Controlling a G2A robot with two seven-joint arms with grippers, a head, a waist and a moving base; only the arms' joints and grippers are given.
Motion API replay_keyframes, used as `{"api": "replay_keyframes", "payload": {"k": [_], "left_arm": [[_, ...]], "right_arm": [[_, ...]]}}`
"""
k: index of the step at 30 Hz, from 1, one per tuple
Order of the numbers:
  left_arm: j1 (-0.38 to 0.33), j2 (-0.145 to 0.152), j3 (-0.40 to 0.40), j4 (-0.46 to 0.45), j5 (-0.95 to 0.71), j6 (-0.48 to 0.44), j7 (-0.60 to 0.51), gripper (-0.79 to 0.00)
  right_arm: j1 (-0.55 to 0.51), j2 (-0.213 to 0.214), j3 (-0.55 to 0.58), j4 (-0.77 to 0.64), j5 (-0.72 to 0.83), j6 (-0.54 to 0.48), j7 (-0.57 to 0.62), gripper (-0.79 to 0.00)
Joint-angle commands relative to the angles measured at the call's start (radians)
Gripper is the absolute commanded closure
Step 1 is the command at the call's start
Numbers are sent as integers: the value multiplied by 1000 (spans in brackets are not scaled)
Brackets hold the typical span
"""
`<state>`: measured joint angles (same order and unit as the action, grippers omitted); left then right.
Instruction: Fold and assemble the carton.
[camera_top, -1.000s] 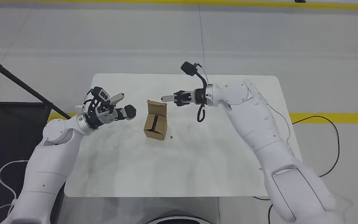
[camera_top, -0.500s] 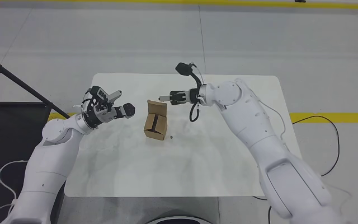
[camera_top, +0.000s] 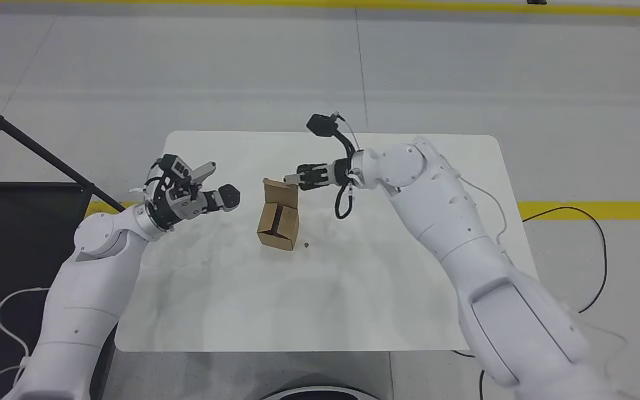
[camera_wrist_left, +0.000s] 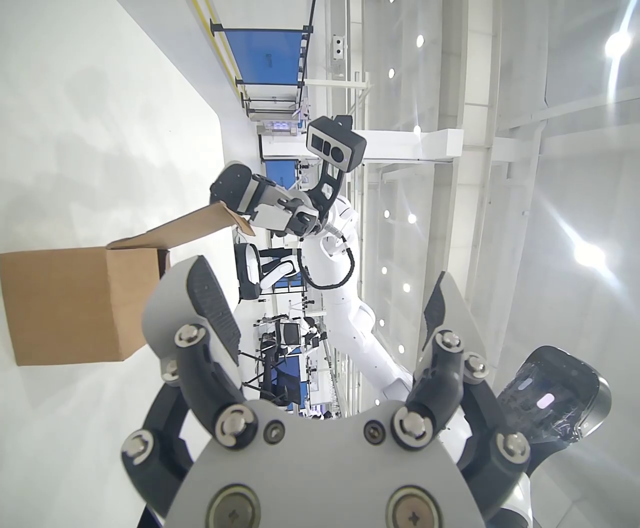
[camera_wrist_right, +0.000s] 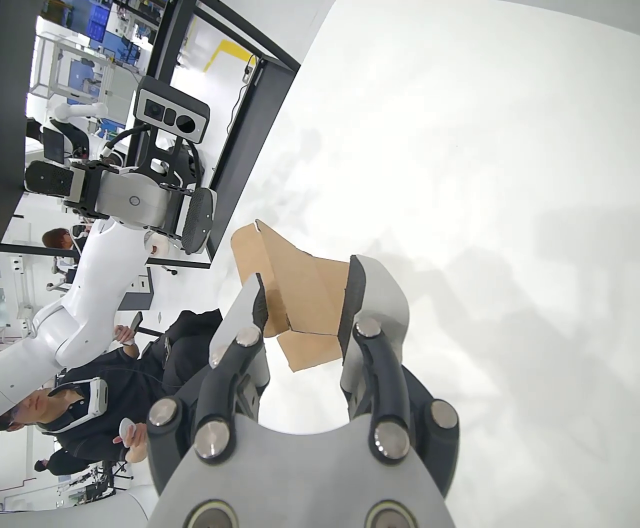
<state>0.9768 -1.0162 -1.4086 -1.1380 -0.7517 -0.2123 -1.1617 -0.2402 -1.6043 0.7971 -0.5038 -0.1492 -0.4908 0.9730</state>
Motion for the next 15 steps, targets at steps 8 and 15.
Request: {"api": "replay_keyframes", "payload": {"k": [8, 15], "left_arm": [[2, -1, -2, -1, 2, 0, 2, -785], [2, -2, -3, -1, 3, 0, 2, -785]], "right_arm": [[6, -8, -10, 11, -15, -37, -2, -360], [5, -11, -15, 11, -29, -49, -5, -363]]}}
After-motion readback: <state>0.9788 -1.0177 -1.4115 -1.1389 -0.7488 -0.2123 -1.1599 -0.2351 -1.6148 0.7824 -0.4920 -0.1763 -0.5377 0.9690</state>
